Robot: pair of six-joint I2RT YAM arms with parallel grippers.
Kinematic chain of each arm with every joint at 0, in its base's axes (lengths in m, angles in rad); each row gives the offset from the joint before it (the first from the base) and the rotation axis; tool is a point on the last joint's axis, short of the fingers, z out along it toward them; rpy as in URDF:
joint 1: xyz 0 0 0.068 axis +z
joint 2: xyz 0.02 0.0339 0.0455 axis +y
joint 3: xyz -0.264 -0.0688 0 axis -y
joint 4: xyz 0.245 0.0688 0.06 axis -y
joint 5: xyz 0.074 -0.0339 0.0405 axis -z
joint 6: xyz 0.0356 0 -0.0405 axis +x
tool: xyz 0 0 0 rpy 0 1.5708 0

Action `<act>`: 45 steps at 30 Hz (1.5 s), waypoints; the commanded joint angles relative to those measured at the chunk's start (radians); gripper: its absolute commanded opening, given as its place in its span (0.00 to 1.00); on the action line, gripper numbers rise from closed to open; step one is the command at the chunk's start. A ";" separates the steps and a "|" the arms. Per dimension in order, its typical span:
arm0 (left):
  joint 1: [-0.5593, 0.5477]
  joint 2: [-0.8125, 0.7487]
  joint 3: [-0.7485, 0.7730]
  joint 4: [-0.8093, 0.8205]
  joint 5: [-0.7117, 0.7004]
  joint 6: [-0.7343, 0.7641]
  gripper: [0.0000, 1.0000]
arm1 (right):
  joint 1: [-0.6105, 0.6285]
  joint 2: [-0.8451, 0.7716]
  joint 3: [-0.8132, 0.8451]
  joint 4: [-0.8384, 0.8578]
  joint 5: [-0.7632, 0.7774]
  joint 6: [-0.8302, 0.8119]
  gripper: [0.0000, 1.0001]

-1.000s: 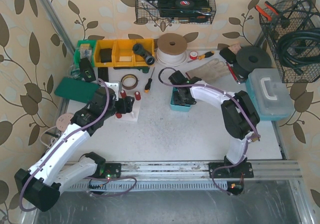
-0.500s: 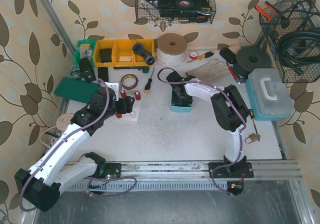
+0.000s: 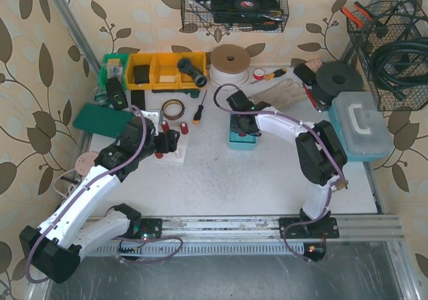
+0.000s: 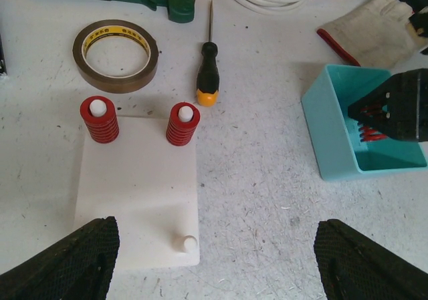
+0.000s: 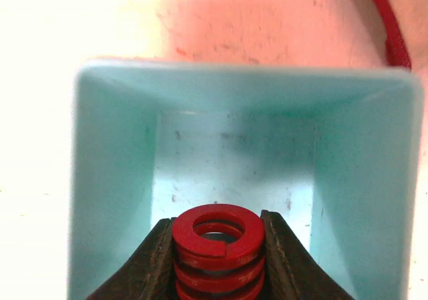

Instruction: Install the large spring

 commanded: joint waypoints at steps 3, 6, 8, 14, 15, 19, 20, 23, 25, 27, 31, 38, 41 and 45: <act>0.008 0.000 0.045 0.009 -0.001 0.008 0.82 | 0.001 -0.050 -0.020 0.051 0.027 -0.035 0.02; 0.009 -0.001 0.043 0.003 -0.010 0.003 0.84 | 0.000 -0.066 -0.021 0.051 0.040 -0.064 0.01; 0.008 -0.003 0.045 -0.005 -0.037 -0.010 0.87 | 0.000 -0.092 -0.029 0.059 0.049 -0.094 0.01; 0.009 -0.009 0.065 -0.003 -0.064 -0.028 0.92 | 0.003 -0.242 -0.120 0.152 0.010 -0.219 0.01; 0.009 -0.002 0.077 -0.003 -0.056 -0.019 0.92 | 0.005 -0.277 -0.143 0.180 -0.004 -0.244 0.01; 0.008 0.042 0.115 0.034 0.024 0.041 0.87 | 0.022 -0.445 -0.265 0.315 -0.081 -0.421 0.00; 0.009 0.056 0.130 0.039 0.046 0.041 0.85 | 0.032 -0.488 -0.301 0.362 -0.093 -0.473 0.00; 0.008 0.104 0.190 0.036 0.130 0.040 0.77 | 0.055 -0.613 -0.423 0.504 -0.163 -0.595 0.00; 0.009 0.136 0.227 0.035 0.192 0.029 0.70 | 0.070 -0.690 -0.508 0.584 -0.202 -0.662 0.00; 0.009 0.173 0.267 0.033 0.279 0.023 0.64 | 0.087 -0.758 -0.570 0.669 -0.239 -0.710 0.00; 0.006 0.268 0.342 0.023 0.461 0.023 0.52 | 0.120 -0.814 -0.643 0.768 -0.322 -0.777 0.00; -0.095 0.410 0.459 -0.079 0.542 0.115 0.66 | 0.214 -0.791 -0.671 0.851 -0.323 -0.859 0.00; -0.105 0.425 0.446 -0.050 0.581 0.106 0.66 | 0.235 -0.785 -0.688 0.905 -0.329 -0.870 0.00; -0.104 0.431 0.425 -0.006 0.660 0.091 0.62 | 0.255 -0.758 -0.689 0.933 -0.338 -0.878 0.00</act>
